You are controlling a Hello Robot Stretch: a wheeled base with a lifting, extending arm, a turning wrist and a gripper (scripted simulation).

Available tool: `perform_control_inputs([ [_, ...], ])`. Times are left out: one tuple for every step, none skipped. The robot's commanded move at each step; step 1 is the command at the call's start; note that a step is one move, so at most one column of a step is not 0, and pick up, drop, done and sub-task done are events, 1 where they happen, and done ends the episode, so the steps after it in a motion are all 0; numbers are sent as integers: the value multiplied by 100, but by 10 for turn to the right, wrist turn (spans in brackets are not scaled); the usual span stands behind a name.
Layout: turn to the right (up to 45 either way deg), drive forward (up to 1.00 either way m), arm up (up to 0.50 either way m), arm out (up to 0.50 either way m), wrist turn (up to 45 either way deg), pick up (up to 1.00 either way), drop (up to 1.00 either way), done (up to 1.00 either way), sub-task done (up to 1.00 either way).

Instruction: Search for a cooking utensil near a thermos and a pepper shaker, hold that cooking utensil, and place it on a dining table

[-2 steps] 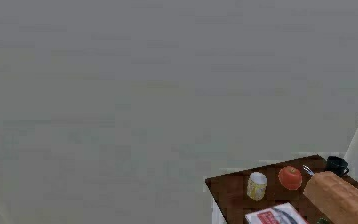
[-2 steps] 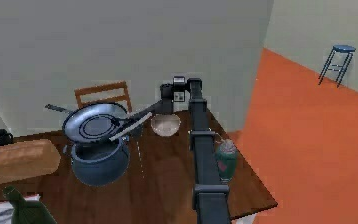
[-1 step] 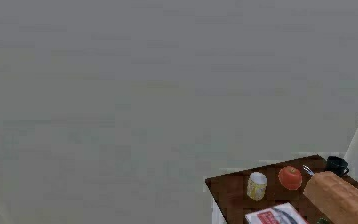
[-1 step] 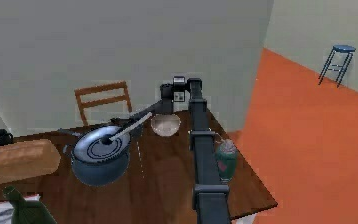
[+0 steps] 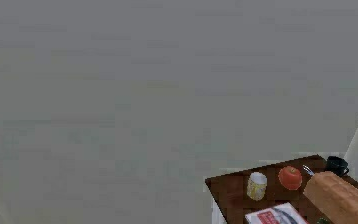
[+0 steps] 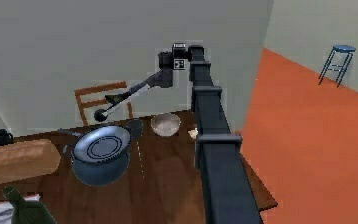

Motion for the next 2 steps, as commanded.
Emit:
perform_control_inputs([
  [0,0,0,-8,0,0,0,0,0],
  [0,0,4,0,0,0,0,0,0],
])
